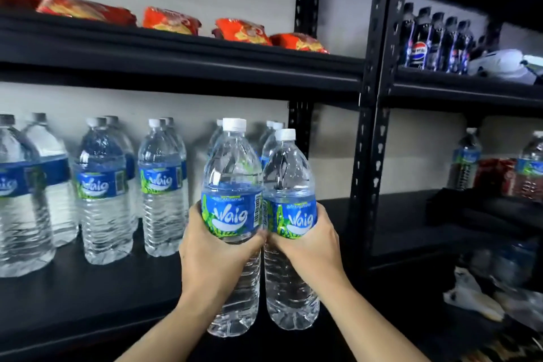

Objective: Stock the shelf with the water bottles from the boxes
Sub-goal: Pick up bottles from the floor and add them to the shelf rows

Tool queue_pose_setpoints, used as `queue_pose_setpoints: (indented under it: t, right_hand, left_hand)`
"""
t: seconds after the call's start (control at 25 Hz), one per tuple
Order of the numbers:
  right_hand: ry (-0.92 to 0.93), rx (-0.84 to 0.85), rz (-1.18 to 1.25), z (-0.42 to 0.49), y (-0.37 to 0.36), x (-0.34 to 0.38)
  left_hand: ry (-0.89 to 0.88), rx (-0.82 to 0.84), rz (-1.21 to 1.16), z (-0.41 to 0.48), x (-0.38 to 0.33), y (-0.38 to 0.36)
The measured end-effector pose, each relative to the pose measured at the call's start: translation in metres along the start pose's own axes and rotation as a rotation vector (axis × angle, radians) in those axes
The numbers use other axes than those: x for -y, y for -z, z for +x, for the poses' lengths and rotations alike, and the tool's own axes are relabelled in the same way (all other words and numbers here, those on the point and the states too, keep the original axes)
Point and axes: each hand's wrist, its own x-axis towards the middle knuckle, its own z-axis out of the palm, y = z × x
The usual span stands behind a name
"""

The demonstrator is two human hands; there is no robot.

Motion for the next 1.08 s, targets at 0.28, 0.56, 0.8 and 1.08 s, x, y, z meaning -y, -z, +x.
queue_pose_setpoints:
  t: [0.28, 0.56, 0.8, 1.08]
  right_hand:
    - [-0.046, -0.102, 0.062, 0.089, -0.025, -0.005]
    - [-0.004, -0.178, 0.001, 0.129, -0.052, -0.052]
    - [0.050, -0.113, -0.004, 0.132, -0.056, -0.075]
    - [-0.010, 0.099, 0.010, 0.110, -0.047, -0.096]
  left_hand:
    - [-0.042, -0.049, 0.011, 0.037, 0.002, -0.013]
    - [-0.041, -0.033, 0.003, 0.044, 0.023, -0.016]
    - [-0.029, -0.047, -0.019, 0.050, 0.035, -0.015]
    - [-0.013, -0.060, -0.013, 0.051, 0.029, -0.017]
